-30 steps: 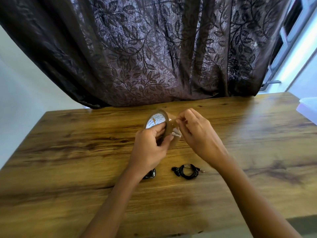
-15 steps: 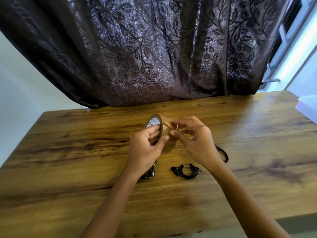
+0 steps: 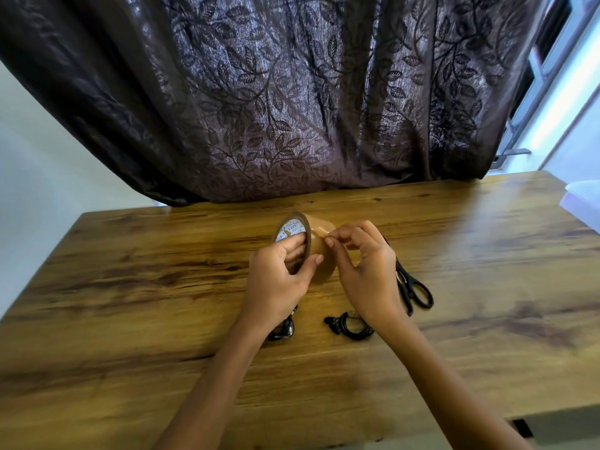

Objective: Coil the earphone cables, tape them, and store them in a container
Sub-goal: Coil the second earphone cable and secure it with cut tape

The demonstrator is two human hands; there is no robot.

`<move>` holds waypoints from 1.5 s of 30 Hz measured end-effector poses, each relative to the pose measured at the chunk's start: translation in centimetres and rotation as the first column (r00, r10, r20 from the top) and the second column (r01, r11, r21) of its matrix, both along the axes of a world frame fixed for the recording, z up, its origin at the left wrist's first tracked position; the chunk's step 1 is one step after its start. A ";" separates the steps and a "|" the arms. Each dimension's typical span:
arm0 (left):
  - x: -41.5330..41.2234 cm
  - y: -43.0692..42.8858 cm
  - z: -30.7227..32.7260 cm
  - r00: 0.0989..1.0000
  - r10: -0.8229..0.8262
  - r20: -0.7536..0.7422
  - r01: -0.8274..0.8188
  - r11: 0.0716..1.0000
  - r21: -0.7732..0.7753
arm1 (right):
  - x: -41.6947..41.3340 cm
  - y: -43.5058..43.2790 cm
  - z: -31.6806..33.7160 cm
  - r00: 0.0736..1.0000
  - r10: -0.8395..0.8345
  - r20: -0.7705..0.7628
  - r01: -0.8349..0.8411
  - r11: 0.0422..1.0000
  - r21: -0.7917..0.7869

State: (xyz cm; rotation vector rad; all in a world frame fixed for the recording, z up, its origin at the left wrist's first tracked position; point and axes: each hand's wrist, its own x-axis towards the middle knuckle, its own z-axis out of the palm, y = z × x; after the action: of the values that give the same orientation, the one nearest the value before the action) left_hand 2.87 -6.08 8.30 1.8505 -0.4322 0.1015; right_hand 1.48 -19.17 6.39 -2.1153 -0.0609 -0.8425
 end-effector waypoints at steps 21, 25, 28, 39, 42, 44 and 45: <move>-0.1 0.4 -0.3 0.988 -0.067 -0.141 0.055 0.995 -0.088 | 1.2 -3.6 3.3 0.874 0.347 -0.341 -0.373 0.928 -0.014; 0.0 0.6 -0.7 0.980 -0.067 -0.185 0.044 0.991 -0.127 | 1.1 -3.9 2.7 0.838 0.428 -0.339 -0.388 0.903 0.183; 0.1 0.7 -0.8 0.973 -0.077 -0.216 0.040 0.985 -0.170 | 0.7 -3.7 2.0 0.851 0.420 -0.314 -0.362 0.904 0.226; -0.1 0.3 -0.7 0.963 -0.135 -0.234 0.067 0.959 -0.276 | 0.3 -2.0 1.0 0.980 0.185 -0.078 -0.173 0.975 0.138; -0.3 0.2 -0.7 0.965 -0.151 -0.214 0.085 0.954 -0.289 | 0.4 -1.9 1.4 0.989 0.117 -0.086 -0.114 0.993 0.043; -0.4 0.3 -0.7 0.966 -0.167 -0.196 0.111 0.957 -0.268 | 0.4 -1.9 1.8 0.993 0.090 -0.077 -0.090 0.996 0.006; -0.5 0.3 -0.7 0.967 -0.169 -0.191 0.117 0.959 -0.258 | 0.4 -2.0 1.9 0.993 0.088 -0.077 -0.089 0.996 -0.011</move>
State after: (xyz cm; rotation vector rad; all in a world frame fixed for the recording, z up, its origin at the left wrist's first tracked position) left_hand 2.41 -5.75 7.57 1.5617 -0.3855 -0.1358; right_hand 1.89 -21.20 8.32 -2.1400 -0.1201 -0.7097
